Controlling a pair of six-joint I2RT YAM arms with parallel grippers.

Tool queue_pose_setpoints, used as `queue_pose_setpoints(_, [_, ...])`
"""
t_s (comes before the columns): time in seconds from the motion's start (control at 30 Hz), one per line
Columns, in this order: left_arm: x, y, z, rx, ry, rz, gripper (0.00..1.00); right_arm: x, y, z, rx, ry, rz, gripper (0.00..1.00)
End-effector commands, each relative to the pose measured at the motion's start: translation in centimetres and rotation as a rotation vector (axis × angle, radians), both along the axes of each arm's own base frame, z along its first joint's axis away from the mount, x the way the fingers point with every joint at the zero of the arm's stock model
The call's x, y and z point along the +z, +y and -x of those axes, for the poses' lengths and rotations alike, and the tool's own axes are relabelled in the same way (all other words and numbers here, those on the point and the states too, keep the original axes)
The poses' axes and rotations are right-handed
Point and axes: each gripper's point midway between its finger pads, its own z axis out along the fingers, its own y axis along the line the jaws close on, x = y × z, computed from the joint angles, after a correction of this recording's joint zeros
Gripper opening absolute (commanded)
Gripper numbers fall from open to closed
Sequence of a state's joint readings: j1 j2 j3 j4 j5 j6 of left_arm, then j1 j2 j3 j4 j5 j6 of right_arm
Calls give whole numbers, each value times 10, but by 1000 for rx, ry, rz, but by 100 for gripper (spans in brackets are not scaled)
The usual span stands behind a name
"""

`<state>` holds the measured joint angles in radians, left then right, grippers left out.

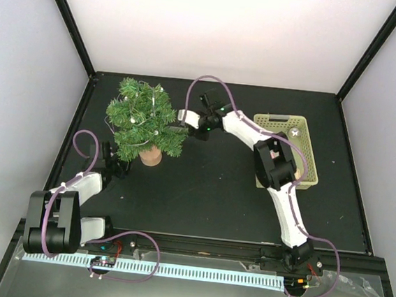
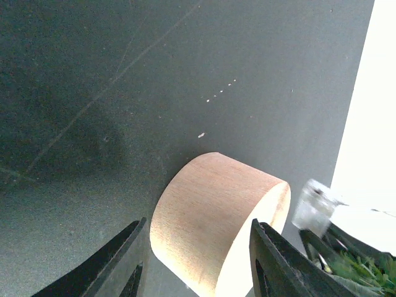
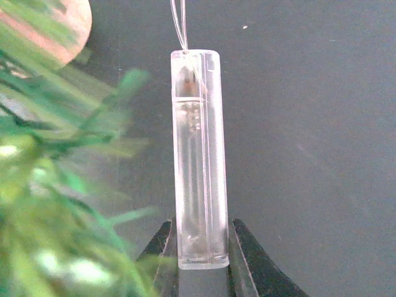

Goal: Decorate the small christmas tree

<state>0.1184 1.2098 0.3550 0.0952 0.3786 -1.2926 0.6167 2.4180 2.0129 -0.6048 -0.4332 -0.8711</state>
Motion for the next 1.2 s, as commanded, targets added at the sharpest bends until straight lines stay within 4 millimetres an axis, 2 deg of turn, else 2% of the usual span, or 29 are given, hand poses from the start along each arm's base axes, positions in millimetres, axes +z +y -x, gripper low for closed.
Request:
queue_pose_setpoints(0.0, [1, 3, 3, 1, 0, -14, 46, 74, -5, 5, -71, -2, -166, 13])
queue_pose_setpoints(0.13, [3, 5, 5, 8, -6, -26, 46, 95, -12, 7, -170, 32, -189, 14])
queue_pose_setpoints(0.33, [1, 5, 7, 12, -5, -28, 46, 120, -14, 31, -234, 173, -239, 14])
queue_pose_setpoints(0.5, [-3, 4, 9, 9, 4, -25, 46, 130, -22, 47, -348, 253, -201, 13])
queue_pose_setpoints(0.67, [-4, 5, 10, 12, 3, -27, 47, 136, -30, 77, -413, 360, -129, 13])
queue_pose_setpoints(0.8, [-5, 4, 9, 11, 3, -25, 47, 147, -34, 94, -490, 422, -139, 13])
queue_pose_setpoints(0.97, [-8, 3, 9, 11, 2, -14, 47, 168, -26, 114, -500, 507, -225, 11])
queue_pose_setpoints(1.17, [-8, 3, 9, 19, -8, -3, 47, 180, -13, 133, -559, 703, -335, 11])
